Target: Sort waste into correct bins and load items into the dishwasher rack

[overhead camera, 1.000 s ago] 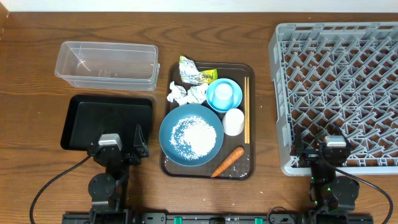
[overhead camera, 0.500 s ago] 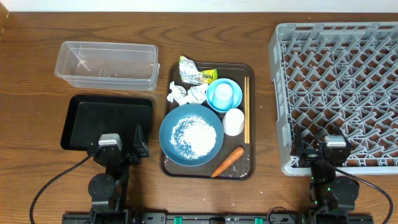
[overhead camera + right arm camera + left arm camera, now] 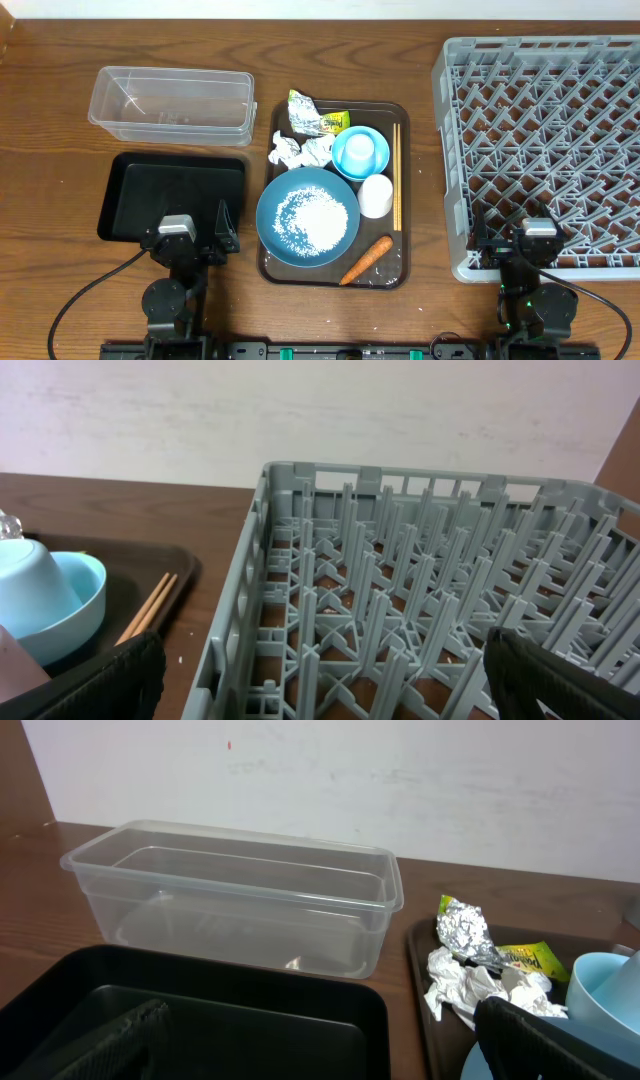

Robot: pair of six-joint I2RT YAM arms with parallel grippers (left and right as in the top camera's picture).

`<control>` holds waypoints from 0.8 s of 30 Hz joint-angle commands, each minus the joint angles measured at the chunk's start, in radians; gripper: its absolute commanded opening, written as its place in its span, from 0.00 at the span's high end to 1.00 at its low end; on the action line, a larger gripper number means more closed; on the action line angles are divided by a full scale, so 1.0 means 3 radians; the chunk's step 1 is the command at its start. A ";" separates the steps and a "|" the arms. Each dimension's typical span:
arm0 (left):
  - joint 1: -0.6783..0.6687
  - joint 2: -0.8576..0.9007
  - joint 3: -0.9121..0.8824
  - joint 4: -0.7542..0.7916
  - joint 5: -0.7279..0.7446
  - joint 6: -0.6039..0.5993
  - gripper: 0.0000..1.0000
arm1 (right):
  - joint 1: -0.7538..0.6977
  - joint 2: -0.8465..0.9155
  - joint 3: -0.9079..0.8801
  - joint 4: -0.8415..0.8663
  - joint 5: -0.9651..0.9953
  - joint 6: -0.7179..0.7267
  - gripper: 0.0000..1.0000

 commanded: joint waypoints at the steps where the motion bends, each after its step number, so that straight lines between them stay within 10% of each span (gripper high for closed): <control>1: -0.0003 -0.0023 -0.0043 -0.0142 -0.0041 0.0066 0.02 | -0.0008 -0.0020 -0.0009 -0.0010 -0.0015 0.0045 0.01; 17: -0.0004 -0.0023 -0.0042 -0.0122 0.0034 -0.0015 0.02 | -0.0008 -0.0020 -0.0009 -0.0009 -0.0015 0.0045 0.01; 24: -0.0005 -0.0011 -0.0039 -0.0047 0.1227 -0.1713 0.02 | -0.0008 -0.0020 -0.0009 -0.0010 -0.0015 0.0045 0.01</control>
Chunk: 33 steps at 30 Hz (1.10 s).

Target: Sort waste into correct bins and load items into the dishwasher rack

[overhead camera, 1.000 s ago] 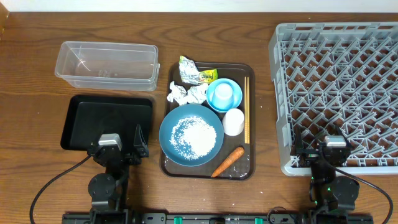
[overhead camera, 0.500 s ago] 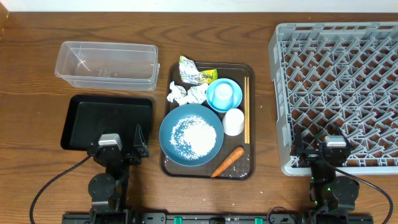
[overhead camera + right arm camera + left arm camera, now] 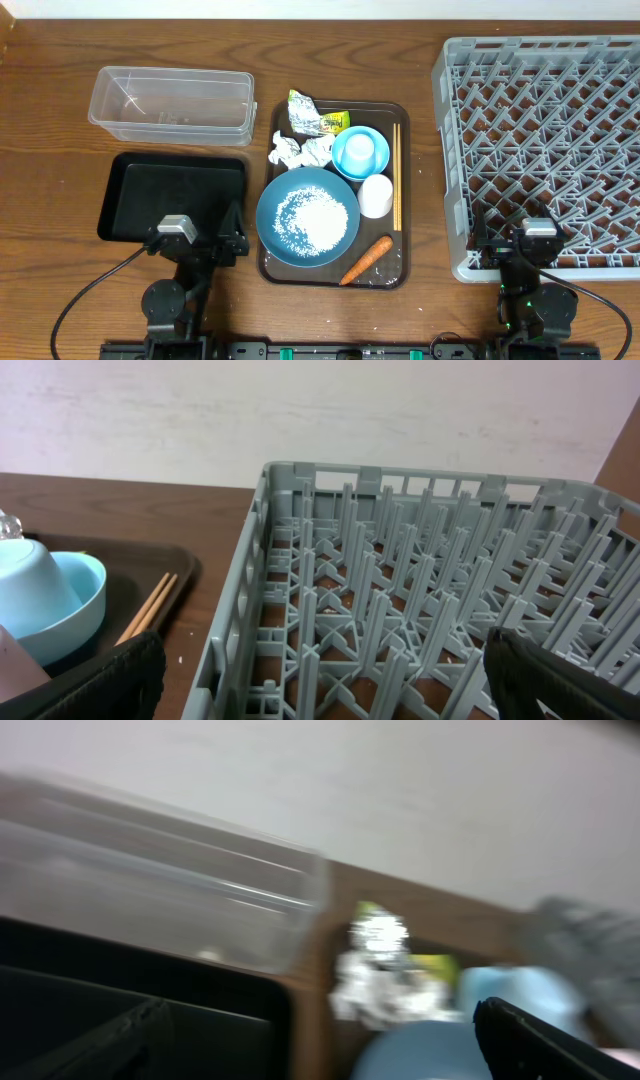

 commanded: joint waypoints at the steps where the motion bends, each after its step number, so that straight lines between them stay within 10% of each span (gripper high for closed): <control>1: -0.0008 -0.0005 -0.0039 -0.0113 0.0738 -0.1076 0.02 | -0.0008 -0.0020 -0.0009 -0.0010 -0.0015 0.0045 0.01; 11: -0.0008 0.0158 0.0477 -0.0191 0.1185 -0.0662 0.02 | -0.0008 -0.0020 -0.0009 -0.0010 -0.0015 0.0045 0.01; 27: -0.0014 0.3221 0.3438 -0.3343 0.0867 0.0390 0.02 | -0.0008 -0.0020 -0.0009 -0.0010 -0.0015 0.0045 0.01; 33: -0.0504 0.3695 0.3813 -0.3621 0.0860 0.0581 0.02 | -0.0008 -0.0020 -0.0009 -0.0009 -0.0015 0.0043 0.01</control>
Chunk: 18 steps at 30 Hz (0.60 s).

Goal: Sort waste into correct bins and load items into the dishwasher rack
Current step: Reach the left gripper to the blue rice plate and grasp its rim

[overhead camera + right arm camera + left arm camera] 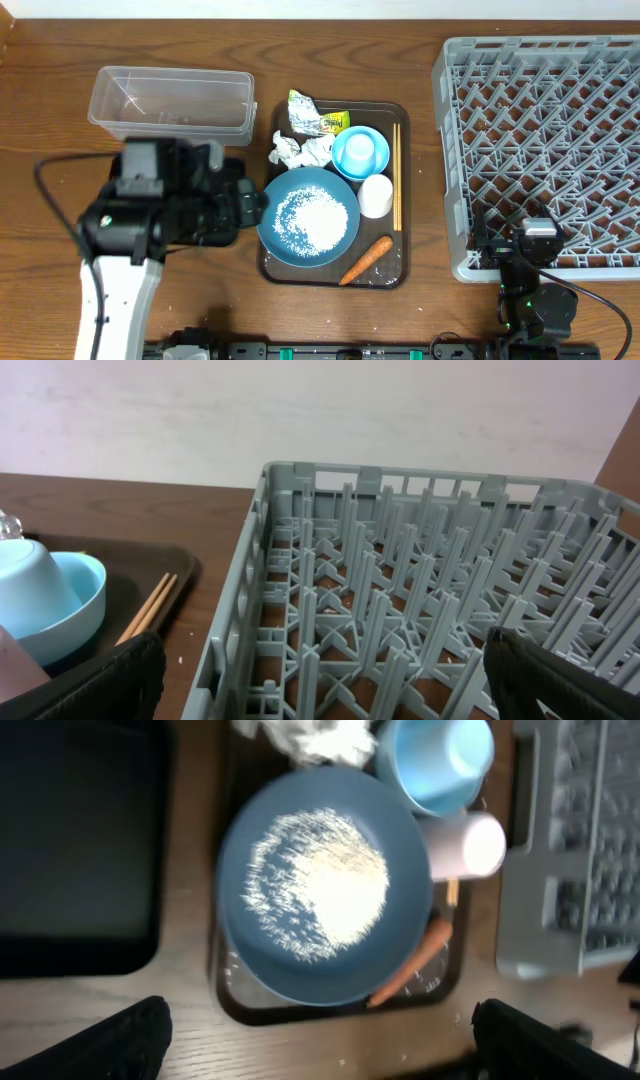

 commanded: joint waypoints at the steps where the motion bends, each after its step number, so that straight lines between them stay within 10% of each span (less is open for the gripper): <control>1: -0.0378 0.0080 0.0107 0.0023 -0.0065 0.0161 0.02 | -0.0008 -0.0020 -0.0008 -0.0010 -0.0015 0.0045 0.01; 18: -0.1873 0.0369 0.0106 0.0467 -0.0469 0.0070 0.02 | -0.0008 -0.0020 -0.0008 -0.0010 -0.0015 0.0043 0.01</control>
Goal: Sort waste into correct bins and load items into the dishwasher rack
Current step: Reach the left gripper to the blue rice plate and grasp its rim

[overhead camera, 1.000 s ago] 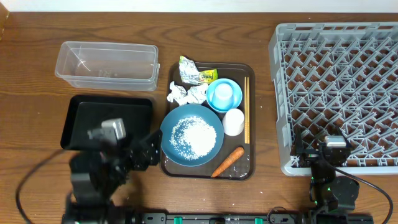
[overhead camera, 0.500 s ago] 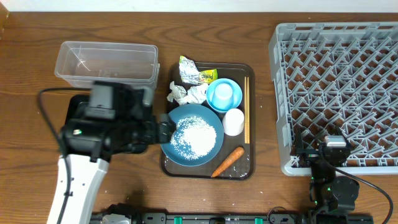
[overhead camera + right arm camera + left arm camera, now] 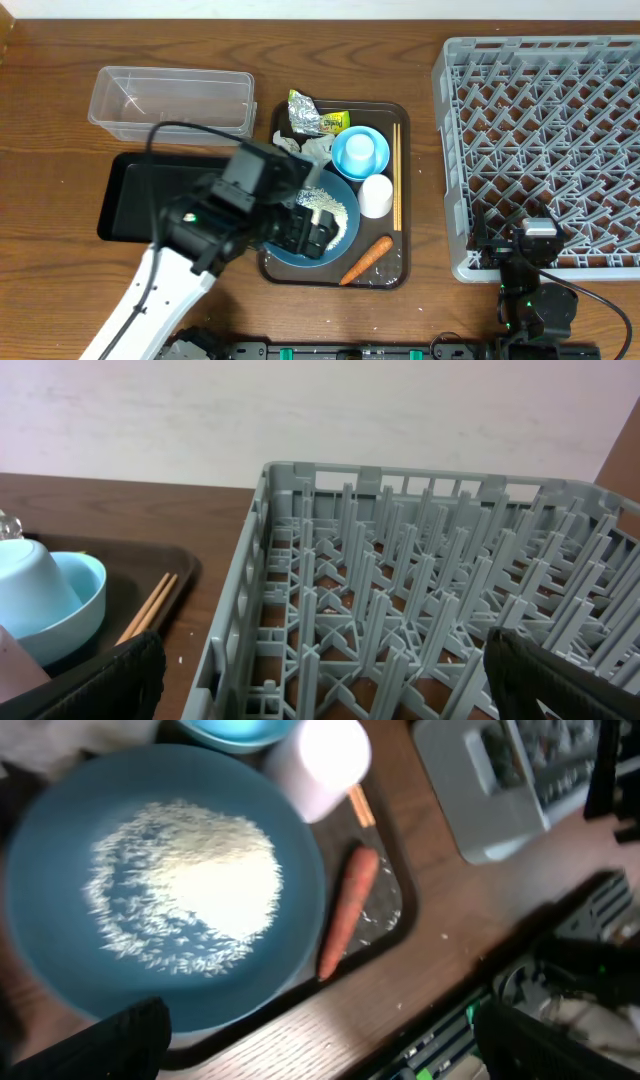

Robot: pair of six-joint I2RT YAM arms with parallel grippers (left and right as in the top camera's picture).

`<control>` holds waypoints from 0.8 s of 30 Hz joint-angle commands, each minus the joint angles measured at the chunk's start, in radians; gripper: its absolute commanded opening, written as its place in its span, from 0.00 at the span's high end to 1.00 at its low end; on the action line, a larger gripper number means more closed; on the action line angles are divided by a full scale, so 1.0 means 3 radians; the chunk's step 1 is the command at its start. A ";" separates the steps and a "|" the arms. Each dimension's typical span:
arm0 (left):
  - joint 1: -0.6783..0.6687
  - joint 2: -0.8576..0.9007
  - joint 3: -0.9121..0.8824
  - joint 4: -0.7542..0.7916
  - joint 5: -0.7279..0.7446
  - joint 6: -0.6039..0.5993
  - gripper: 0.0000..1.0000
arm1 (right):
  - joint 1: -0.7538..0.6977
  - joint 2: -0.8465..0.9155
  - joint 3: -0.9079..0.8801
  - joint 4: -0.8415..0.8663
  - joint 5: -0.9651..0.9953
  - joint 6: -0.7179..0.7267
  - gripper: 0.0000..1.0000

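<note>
A brown tray (image 3: pixel 400 270) holds a blue plate (image 3: pixel 345 228) of white rice, a carrot (image 3: pixel 366 260), a white cup (image 3: pixel 376 195), a blue bowl (image 3: pixel 360 152) with a cup upside down in it, chopsticks (image 3: pixel 396 175), foil (image 3: pixel 303 110), a yellow wrapper (image 3: pixel 336 122) and crumpled paper (image 3: pixel 318 150). My left gripper (image 3: pixel 312 235) hangs open over the plate. Its wrist view looks down on the plate (image 3: pixel 170 890), the carrot (image 3: pixel 345 910) and the white cup (image 3: pixel 320 755). My right gripper (image 3: pixel 527 247) rests open at the grey rack's (image 3: pixel 545 150) near edge.
A clear plastic bin (image 3: pixel 170 100) stands at the back left, with a black bin (image 3: pixel 125 190) in front of it, partly under my left arm. The rack (image 3: pixel 420 610) fills the table's right side. The bowl (image 3: pixel 60 605) and chopsticks (image 3: pixel 150 605) show left of it.
My left arm has moved right, from above the black bin's right edge to above the plate, and its camera now looks closer at the plate and carrot. The right arm is unmoved.
Both arms first rested at the table's front edge, the left facing the clear bin. The left wrist then turned toward the tray. It was later high over the black bin looking down, and now hangs open over the plate. Nothing on the tray has moved.
</note>
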 commanded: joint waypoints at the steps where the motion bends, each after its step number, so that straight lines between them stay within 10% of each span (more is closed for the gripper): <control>1: -0.0326 0.0215 0.0080 0.0031 -0.0402 -0.0149 0.01 | -0.0008 -0.0020 -0.0008 -0.0011 -0.0015 0.0045 0.01; 7: -0.0710 0.0664 0.0080 0.0085 -0.1511 -0.0657 0.01 | -0.0008 -0.0020 -0.0008 -0.0011 -0.0015 0.0043 0.01; 24: -0.0930 0.1684 0.0080 0.0600 -0.1406 -0.0659 0.07 | -0.0008 -0.0020 -0.0008 -0.0011 -0.0015 0.0043 0.01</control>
